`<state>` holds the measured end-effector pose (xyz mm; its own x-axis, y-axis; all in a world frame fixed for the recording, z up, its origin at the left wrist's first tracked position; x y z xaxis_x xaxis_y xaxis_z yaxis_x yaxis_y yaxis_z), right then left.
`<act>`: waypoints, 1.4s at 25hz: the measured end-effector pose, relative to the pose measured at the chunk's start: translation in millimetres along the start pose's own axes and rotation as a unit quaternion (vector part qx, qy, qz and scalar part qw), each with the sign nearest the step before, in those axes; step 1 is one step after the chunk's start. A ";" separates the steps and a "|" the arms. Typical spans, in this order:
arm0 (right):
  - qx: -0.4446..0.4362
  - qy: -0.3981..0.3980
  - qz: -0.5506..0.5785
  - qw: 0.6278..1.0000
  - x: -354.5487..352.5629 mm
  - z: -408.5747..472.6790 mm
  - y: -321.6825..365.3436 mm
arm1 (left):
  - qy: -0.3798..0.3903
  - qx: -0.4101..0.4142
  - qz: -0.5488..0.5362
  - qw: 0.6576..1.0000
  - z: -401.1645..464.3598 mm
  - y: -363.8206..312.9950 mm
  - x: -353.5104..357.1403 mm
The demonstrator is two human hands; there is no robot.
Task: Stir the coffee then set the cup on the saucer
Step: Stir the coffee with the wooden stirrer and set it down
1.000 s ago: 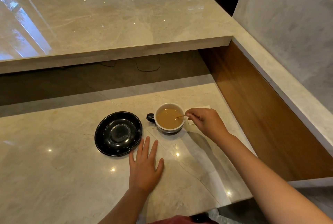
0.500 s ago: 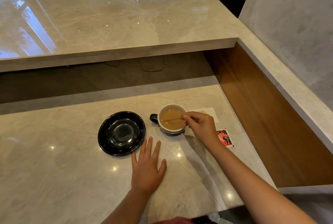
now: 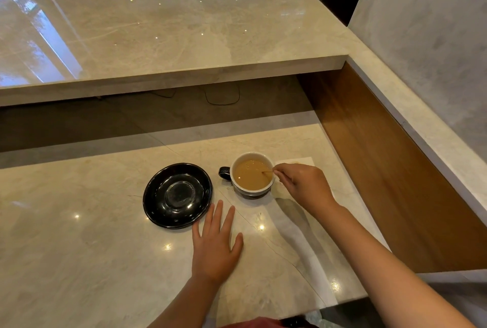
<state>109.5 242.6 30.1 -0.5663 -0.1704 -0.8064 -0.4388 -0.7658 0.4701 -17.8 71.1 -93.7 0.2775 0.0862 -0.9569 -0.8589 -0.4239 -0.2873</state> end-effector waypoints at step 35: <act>0.175 0.076 0.119 0.974 1.6 -9.8 -3.5 | 0.017 -0.006 0.013 1.000 1.3 0.4 1.2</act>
<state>117.0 238.9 23.6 -0.5825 -0.4274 -0.6914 -0.5338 -0.4404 0.7219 -18.4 72.2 -95.0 0.2699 0.0453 -0.9618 -0.8609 -0.4360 -0.2622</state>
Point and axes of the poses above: each hand's wrist, its own z-axis towards the middle knuckle, its own x-axis out of the palm, y = z × x, the point moved 4 cm from there along z, towards the middle knuckle, and after that the axes turned 2 degrees about z, right-handed, at the moved point
